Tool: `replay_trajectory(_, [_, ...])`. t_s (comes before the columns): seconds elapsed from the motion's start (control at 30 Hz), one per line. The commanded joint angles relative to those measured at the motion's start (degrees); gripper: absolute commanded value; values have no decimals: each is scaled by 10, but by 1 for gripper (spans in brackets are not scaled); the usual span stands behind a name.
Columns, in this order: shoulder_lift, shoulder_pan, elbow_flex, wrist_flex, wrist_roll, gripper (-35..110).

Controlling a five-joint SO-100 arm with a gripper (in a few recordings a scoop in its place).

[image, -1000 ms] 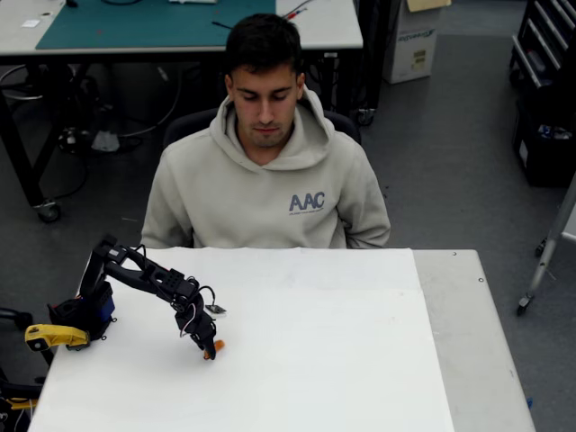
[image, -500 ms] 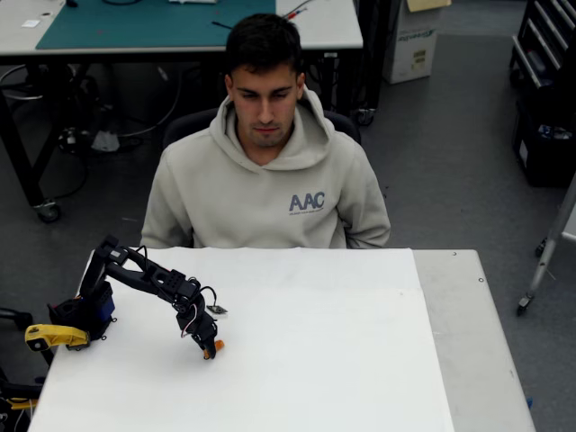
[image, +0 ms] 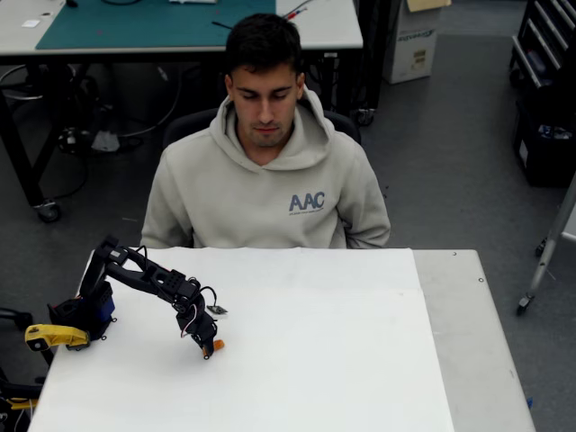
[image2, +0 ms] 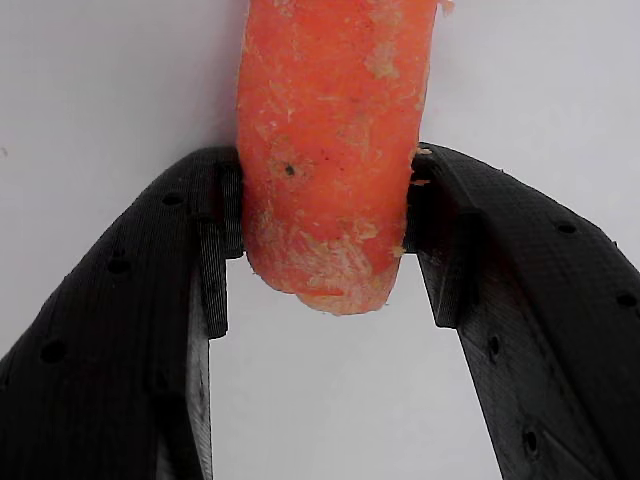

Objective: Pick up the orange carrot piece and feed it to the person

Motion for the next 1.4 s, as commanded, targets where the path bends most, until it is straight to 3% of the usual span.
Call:
replay_trajectory(0.0, [25, 6, -16, 6, -2, -3])
replay_trajectory(0.23, [33, -9, -27, 0, -4, -3])
replay_trajectory(0.53, [170, -28, -27, -1, -8, -3])
replay_trajectory(0.83, [232, -112, -34, -6, -10, -3])
replay_trajectory(1.37, [168, -211, -308, -93, -11, -3])
